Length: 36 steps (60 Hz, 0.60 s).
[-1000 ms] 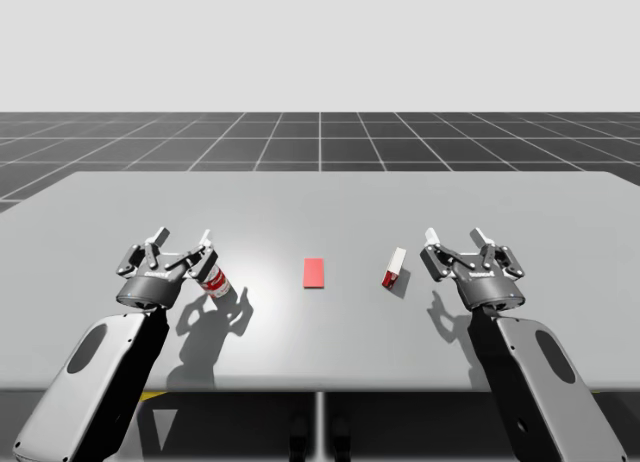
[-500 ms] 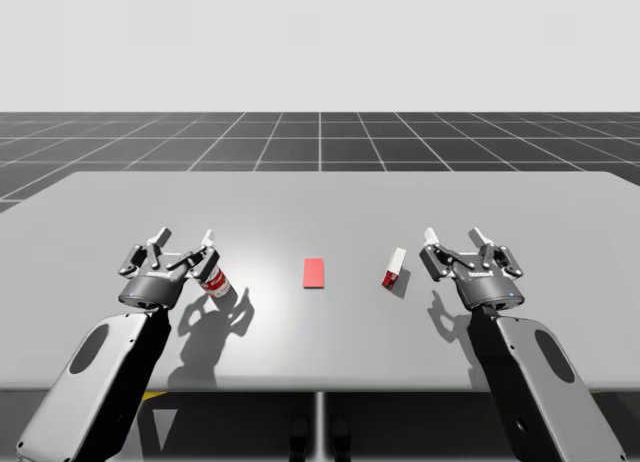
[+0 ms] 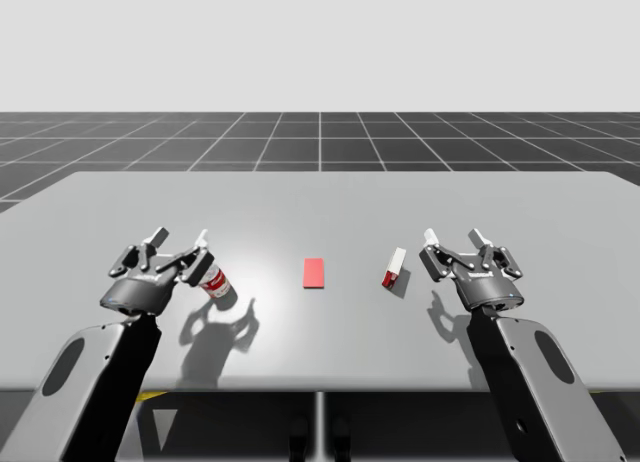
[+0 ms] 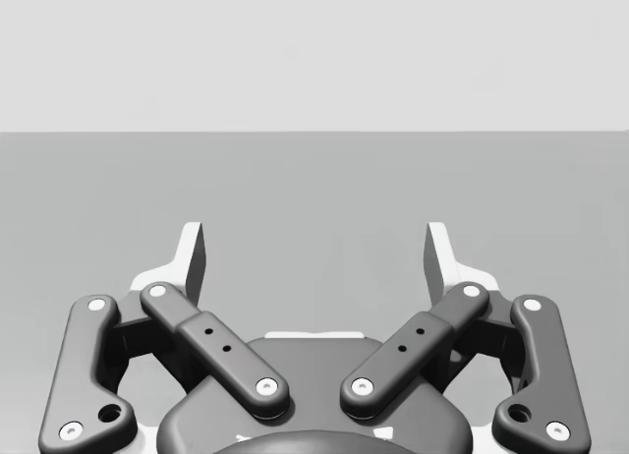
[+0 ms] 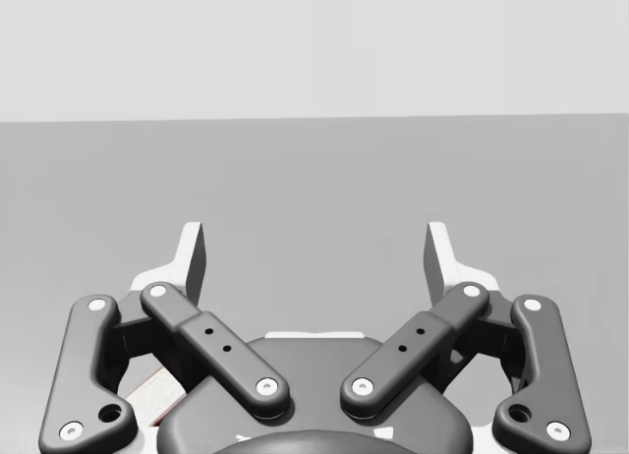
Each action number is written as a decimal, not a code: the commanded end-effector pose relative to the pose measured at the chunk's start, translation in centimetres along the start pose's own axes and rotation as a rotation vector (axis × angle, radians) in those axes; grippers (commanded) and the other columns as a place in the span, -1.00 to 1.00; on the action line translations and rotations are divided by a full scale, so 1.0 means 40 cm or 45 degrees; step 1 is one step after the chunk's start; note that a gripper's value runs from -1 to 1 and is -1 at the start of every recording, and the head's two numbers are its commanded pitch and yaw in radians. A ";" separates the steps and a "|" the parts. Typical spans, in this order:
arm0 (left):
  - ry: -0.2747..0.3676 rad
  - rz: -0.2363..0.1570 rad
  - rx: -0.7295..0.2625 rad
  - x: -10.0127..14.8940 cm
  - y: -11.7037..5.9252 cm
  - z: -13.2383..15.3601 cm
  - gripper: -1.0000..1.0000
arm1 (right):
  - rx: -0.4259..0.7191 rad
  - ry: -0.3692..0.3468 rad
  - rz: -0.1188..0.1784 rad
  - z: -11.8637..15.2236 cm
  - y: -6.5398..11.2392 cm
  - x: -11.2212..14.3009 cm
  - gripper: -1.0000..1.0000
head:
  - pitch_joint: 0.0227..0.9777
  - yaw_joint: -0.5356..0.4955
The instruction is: Look at the card. If it is red, pick the object on the left. If it is green, pick the object on the right.
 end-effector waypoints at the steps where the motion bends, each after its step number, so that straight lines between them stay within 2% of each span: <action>1: 0.016 0.034 -0.035 0.048 0.010 0.048 -1.00 | -0.002 0.003 -0.004 0.000 0.000 -0.001 -1.00 | 0.67 0.88; 8: 0.064 0.023 -0.118 0.056 0.023 0.111 -1.00 | -0.002 0.006 -0.005 0.000 0.001 -0.003 -1.00 | 0.66 0.88; 11: 0.066 -0.017 -0.156 0.052 0.032 0.142 -1.00 | -0.001 0.006 -0.005 -0.001 0.000 -0.003 -1.00 | 0.66 0.88; 13: 0.073 -0.026 -0.171 0.048 0.037 0.153 -1.00 | -0.001 0.006 -0.005 -0.001 0.000 -0.003 -1.00 | 0.66 0.88; 22: 0.134 -0.005 -0.249 0.011 0.061 0.211 -1.00 | -0.003 0.004 -0.007 -0.001 -0.002 -0.002 -1.00 | 0.65 0.88; 28: 0.144 -0.031 -0.288 -0.036 0.073 0.234 -1.00 | -0.002 0.003 -0.008 -0.001 -0.002 -0.001 -1.00 | 0.65 0.88; 35: 0.149 -0.011 -0.340 -0.086 0.083 0.244 -1.00 | -0.003 0.001 -0.010 -0.002 -0.002 -0.001 -1.00 | 0.65 0.88; 36: 0.161 0.004 -0.355 -0.100 0.084 0.244 -1.00 | -0.003 0.000 -0.010 -0.002 -0.002 0.000 -1.00 | 0.65 0.88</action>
